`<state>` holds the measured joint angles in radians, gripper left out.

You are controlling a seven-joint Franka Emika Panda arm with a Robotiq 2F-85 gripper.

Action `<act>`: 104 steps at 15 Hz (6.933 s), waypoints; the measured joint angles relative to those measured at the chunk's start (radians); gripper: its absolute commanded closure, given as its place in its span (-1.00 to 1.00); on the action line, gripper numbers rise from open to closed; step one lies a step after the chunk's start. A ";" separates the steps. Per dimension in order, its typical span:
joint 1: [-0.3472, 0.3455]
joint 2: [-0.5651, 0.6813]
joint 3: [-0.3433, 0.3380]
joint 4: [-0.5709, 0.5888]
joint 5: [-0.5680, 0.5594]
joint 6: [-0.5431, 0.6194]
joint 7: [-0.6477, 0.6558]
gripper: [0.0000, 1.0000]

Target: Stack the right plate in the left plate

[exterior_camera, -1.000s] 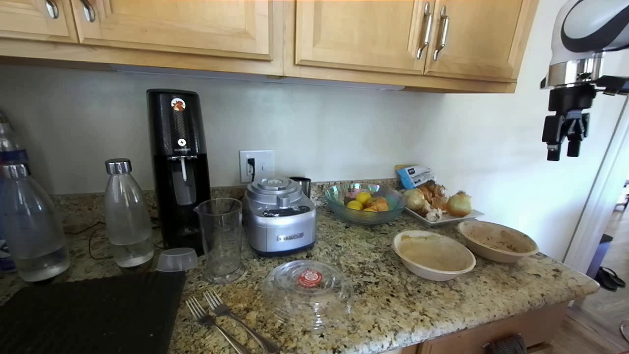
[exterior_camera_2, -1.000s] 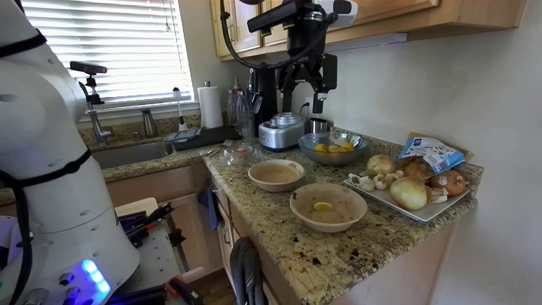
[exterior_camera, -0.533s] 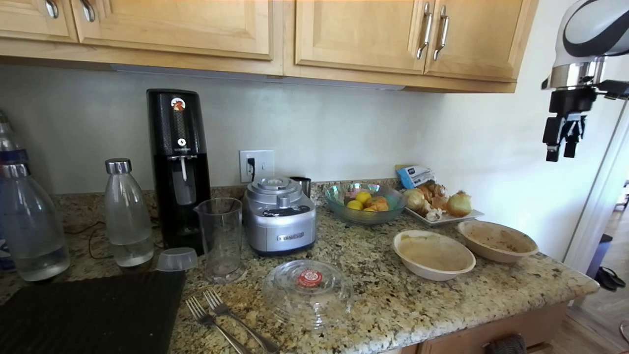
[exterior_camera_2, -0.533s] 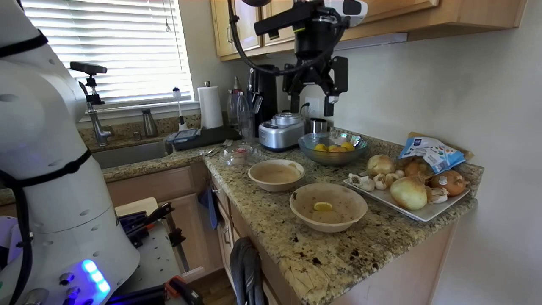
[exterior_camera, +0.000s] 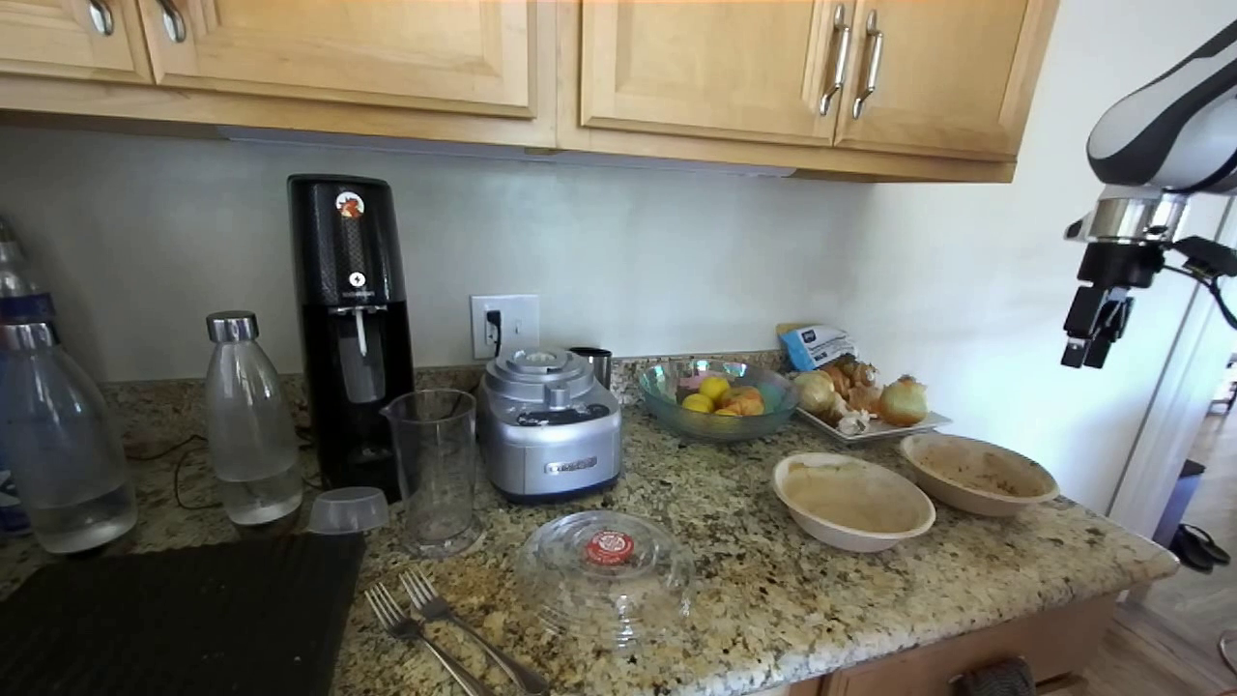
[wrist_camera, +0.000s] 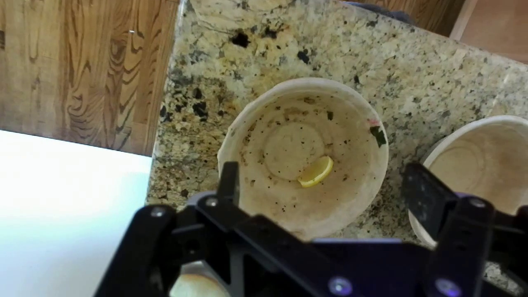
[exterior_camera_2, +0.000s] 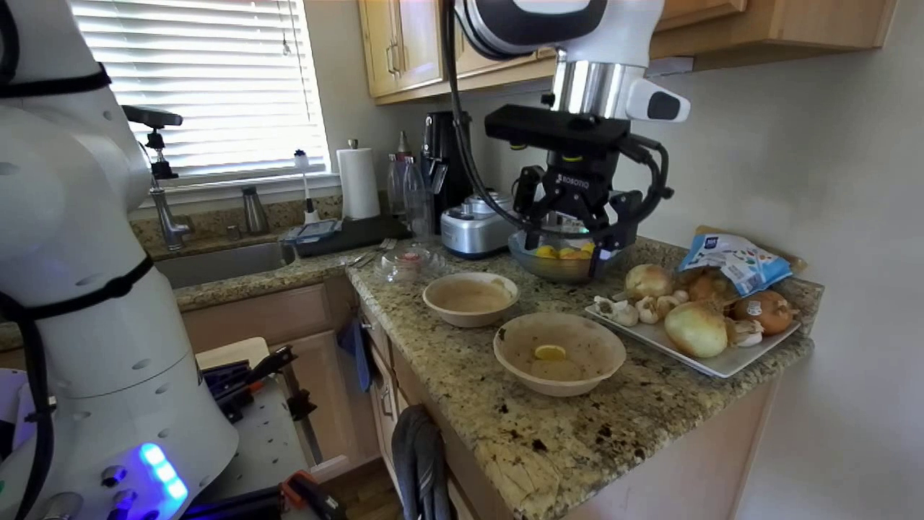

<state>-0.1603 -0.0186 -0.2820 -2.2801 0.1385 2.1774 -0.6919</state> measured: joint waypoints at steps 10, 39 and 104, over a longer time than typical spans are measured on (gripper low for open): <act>-0.064 0.212 0.037 0.041 0.118 0.137 -0.168 -1.00; -0.239 0.545 0.178 0.301 0.295 0.139 -0.361 -0.05; -0.027 0.294 0.220 0.061 0.674 -0.140 -0.188 0.89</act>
<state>-0.1875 0.2751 -0.0624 -2.2195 0.8121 2.0376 -0.8802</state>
